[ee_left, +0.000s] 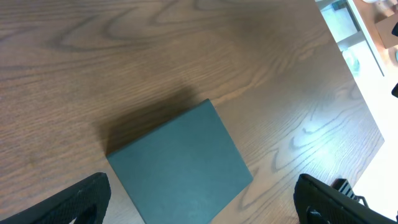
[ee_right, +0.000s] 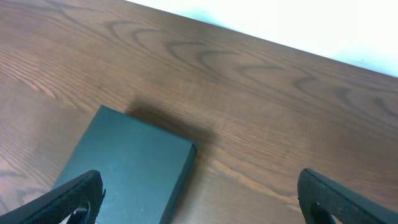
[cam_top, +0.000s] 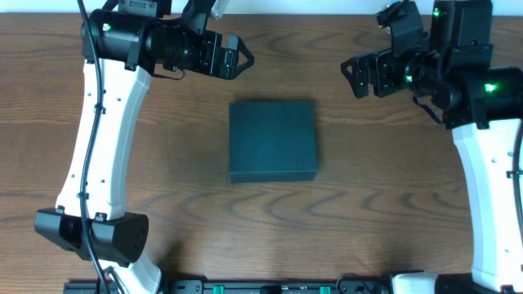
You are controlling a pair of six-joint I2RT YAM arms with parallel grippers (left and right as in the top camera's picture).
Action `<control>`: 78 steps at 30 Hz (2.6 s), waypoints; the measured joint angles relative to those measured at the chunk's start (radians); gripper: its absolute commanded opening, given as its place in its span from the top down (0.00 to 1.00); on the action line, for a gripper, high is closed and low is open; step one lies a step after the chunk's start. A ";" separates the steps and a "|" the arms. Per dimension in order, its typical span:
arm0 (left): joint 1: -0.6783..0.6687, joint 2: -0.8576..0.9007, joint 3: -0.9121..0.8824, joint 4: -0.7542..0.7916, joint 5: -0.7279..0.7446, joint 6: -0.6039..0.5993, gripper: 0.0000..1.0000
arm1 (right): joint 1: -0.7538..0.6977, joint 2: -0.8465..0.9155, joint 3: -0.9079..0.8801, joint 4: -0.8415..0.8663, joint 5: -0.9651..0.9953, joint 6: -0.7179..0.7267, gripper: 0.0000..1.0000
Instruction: Pack container
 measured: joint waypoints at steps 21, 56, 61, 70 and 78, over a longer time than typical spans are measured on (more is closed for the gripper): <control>0.000 -0.193 -0.032 0.009 -0.319 0.000 0.05 | 0.000 0.000 0.000 0.000 0.000 0.000 0.01; 0.152 -1.518 -1.449 0.393 -0.657 -0.264 0.05 | 0.000 0.001 0.000 0.000 0.004 0.000 0.01; 0.152 -1.618 -1.572 0.450 -0.657 -0.271 0.05 | 0.000 0.001 0.000 0.000 0.004 0.000 0.01; 0.153 -1.825 -1.766 0.457 -0.666 -0.282 0.05 | 0.000 0.001 0.000 0.000 0.004 0.000 0.01; 0.158 -1.826 -1.840 0.460 -0.709 -0.276 0.05 | 0.000 0.001 0.000 0.000 0.004 0.000 0.01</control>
